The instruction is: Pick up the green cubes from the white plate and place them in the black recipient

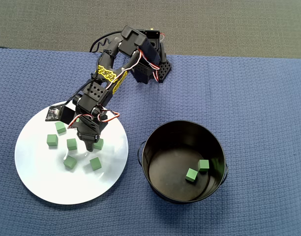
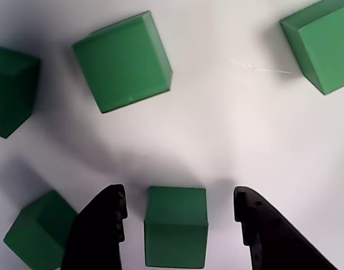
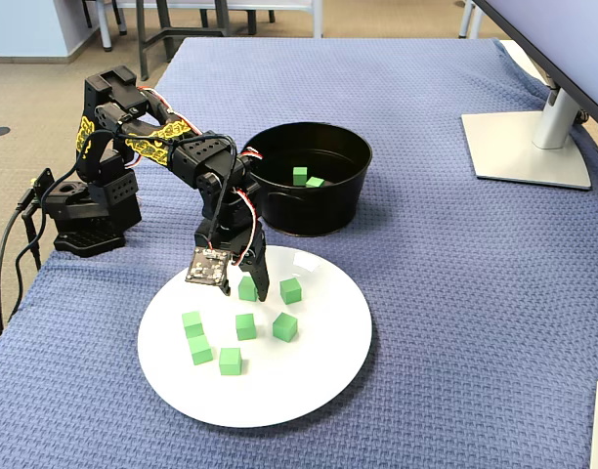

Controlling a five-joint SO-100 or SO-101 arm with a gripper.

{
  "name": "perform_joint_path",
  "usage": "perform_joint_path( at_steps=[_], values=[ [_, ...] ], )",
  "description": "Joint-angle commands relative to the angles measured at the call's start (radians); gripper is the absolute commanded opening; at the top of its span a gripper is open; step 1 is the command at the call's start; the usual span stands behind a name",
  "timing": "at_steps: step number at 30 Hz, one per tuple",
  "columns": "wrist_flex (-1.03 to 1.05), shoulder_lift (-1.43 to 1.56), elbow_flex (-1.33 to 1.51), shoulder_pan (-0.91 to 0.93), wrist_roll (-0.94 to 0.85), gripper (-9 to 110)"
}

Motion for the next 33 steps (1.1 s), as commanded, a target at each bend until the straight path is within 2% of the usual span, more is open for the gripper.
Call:
perform_joint_path(
  at_steps=[1, 16, 20, 26, 33],
  values=[
    [-0.012, 0.012, -0.061, -0.031, 0.018, 14],
    [-0.040, 0.017, -0.026, -0.071, 0.025, 12],
    [-0.048, 0.023, -0.015, -0.071, 0.026, 0],
    [-0.049, 0.041, -0.006, -0.061, 0.020, 0],
    [-0.034, 0.393, 0.115, -0.006, 0.110, 0]
  ],
)
